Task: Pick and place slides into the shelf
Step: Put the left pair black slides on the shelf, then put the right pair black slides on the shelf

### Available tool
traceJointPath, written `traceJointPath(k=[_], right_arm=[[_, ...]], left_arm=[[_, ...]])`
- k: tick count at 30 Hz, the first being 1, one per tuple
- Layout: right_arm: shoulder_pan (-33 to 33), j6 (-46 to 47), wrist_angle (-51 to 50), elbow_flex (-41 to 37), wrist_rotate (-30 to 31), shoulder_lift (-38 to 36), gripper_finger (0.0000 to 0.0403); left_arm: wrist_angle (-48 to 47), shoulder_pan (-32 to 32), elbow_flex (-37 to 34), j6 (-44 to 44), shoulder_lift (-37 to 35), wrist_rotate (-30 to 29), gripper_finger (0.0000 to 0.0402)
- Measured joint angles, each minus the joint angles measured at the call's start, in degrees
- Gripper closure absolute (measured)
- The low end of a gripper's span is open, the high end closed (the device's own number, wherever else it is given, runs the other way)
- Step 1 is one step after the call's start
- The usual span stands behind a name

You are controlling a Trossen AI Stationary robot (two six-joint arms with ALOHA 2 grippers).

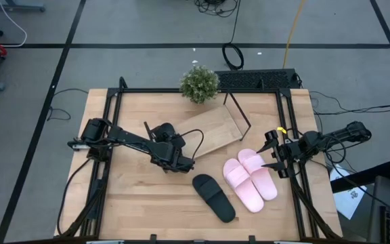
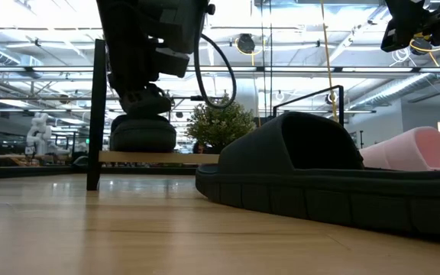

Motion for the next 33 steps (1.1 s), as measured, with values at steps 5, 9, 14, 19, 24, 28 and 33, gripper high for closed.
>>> traceJointPath(k=[5, 9, 14, 19, 24, 28, 33], right_arm=[[0.0, 0.0, 0.0, 0.0, 0.0, 0.0, 0.0177], [0.0, 0.0, 0.0, 0.0, 0.0, 0.0, 0.0177], [0.0, 0.0, 0.0, 0.0, 0.0, 0.0, 0.0177], [0.0, 0.0, 0.0, 0.0, 0.0, 0.0, 0.0177], [0.0, 0.6, 0.0, 0.0, 0.0, 0.2, 0.0177], [0.8, 0.3, 0.6, 0.0, -0.1, 2.8, 0.0177], [4.3, -2.8, 10.0, 0.4, -0.2, 10.2, 0.0177]], left_arm=[[0.0, 0.0, 3.2, 1.8, 0.0, 0.1, 0.0227], [0.0, 0.0, 6.7, 4.3, 0.0, 0.2, 0.0227], [-0.3, -0.3, 11.2, 6.3, 0.0, 0.5, 0.0227], [-0.3, -0.3, 17.2, 10.0, 0.0, 0.2, 0.0227], [-0.2, -1.7, 24.3, 13.5, 0.0, 0.1, 0.0227], [-0.6, -4.5, 30.5, 17.4, 0.0, 0.1, 0.0227], [-6.1, -8.1, 38.9, 18.0, 0.0, -1.6, 0.0227]])
